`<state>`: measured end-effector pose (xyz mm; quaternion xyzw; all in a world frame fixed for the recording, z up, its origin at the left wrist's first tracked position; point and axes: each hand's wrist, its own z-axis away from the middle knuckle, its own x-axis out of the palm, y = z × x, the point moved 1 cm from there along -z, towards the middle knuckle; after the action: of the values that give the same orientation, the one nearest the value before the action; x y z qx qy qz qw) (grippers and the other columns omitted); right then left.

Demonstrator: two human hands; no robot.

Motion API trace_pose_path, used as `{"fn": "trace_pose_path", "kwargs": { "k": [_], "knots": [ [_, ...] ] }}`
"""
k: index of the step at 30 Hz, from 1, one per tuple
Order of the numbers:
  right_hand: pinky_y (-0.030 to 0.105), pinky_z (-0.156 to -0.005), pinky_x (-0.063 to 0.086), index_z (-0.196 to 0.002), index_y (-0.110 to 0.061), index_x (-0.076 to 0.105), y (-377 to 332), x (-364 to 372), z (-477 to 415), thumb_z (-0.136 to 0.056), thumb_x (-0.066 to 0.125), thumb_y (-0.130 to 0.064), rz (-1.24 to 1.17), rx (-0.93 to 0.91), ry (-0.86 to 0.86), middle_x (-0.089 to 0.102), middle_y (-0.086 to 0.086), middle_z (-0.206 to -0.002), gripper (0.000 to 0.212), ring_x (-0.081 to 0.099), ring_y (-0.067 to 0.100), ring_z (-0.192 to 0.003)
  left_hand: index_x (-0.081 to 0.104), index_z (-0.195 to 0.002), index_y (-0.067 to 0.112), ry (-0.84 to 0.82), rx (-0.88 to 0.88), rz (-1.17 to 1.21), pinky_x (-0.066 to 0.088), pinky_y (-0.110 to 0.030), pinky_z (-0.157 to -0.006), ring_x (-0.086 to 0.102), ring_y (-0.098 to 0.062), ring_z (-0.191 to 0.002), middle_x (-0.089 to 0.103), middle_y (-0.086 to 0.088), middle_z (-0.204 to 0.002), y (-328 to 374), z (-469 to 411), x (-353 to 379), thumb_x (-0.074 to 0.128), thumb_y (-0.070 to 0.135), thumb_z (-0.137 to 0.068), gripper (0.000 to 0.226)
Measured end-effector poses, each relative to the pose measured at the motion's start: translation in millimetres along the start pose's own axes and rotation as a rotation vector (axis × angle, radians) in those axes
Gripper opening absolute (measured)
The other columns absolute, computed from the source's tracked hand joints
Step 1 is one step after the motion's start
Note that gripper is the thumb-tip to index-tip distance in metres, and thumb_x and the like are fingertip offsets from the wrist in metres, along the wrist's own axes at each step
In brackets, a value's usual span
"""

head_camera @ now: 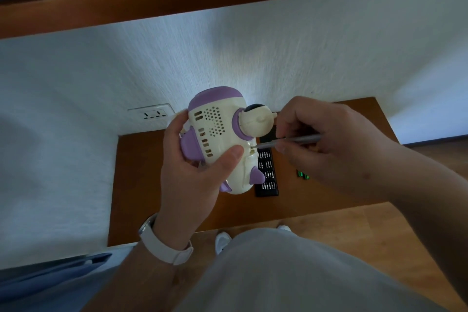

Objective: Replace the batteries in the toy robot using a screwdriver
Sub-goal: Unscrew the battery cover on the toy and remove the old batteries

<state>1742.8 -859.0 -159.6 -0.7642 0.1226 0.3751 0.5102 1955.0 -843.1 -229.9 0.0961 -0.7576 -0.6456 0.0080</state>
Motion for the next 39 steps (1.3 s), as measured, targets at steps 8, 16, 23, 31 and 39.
{"fn": "trace_pose_path", "kwargs": {
  "k": [8,16,23,31,39],
  "knots": [
    [0.027,-0.046,0.043,-0.097,-0.019,0.062,3.7,1.7,-2.8,-0.099,0.053,-0.033,0.045,0.019,0.094,0.062,-0.002,-0.059,0.017,0.056,0.018,-0.051,0.041,-0.130,0.038,0.001,0.012,0.007,0.057,-0.015,-0.069,0.065,0.004,-0.107,0.062,0.036,-0.115,1.3,-3.8,0.9,0.080,0.041,-0.068,0.073],
    [0.009,-0.052,0.038,-0.096,-0.017,0.062,5.1,-2.6,-0.9,-0.085,0.067,-0.008,0.001,0.002,0.022,0.053,-0.013,-0.065,0.015,0.053,0.009,-0.060,0.040,-0.129,0.037,-0.007,0.014,0.017,0.057,-0.015,-0.069,0.066,0.004,-0.106,0.063,0.035,-0.115,2.3,-3.3,4.1,0.080,0.039,-0.068,0.073],
    [0.025,-0.045,0.043,-0.096,-0.020,0.064,5.1,-0.4,-0.8,-0.093,0.051,-0.036,0.014,0.074,0.056,0.062,-0.006,-0.060,0.021,0.057,0.017,-0.053,0.041,-0.129,0.039,0.004,0.010,0.012,0.057,-0.015,-0.069,0.066,0.004,-0.106,0.063,0.034,-0.115,2.3,-4.1,1.6,0.080,0.041,-0.068,0.073],
    [0.009,-0.050,0.040,-0.098,-0.021,0.062,5.0,-1.9,-0.6,-0.087,0.065,-0.016,-0.023,0.018,0.035,0.058,-0.016,-0.065,0.012,0.057,0.009,-0.058,0.041,-0.128,0.040,-0.004,0.006,0.015,0.058,-0.017,-0.068,0.066,0.002,-0.106,0.064,0.034,-0.115,3.1,-1.9,2.4,0.080,0.041,-0.067,0.072],
    [0.025,-0.045,0.043,-0.097,-0.024,0.064,6.5,3.7,-0.3,-0.097,0.053,-0.031,-0.002,0.061,0.061,0.060,-0.004,-0.059,0.013,0.055,0.016,-0.049,0.041,-0.128,0.040,-0.004,-0.003,0.012,0.059,-0.018,-0.068,0.066,0.000,-0.108,0.063,0.034,-0.115,0.3,-1.0,-0.6,0.080,0.041,-0.068,0.072]
  ]
}}
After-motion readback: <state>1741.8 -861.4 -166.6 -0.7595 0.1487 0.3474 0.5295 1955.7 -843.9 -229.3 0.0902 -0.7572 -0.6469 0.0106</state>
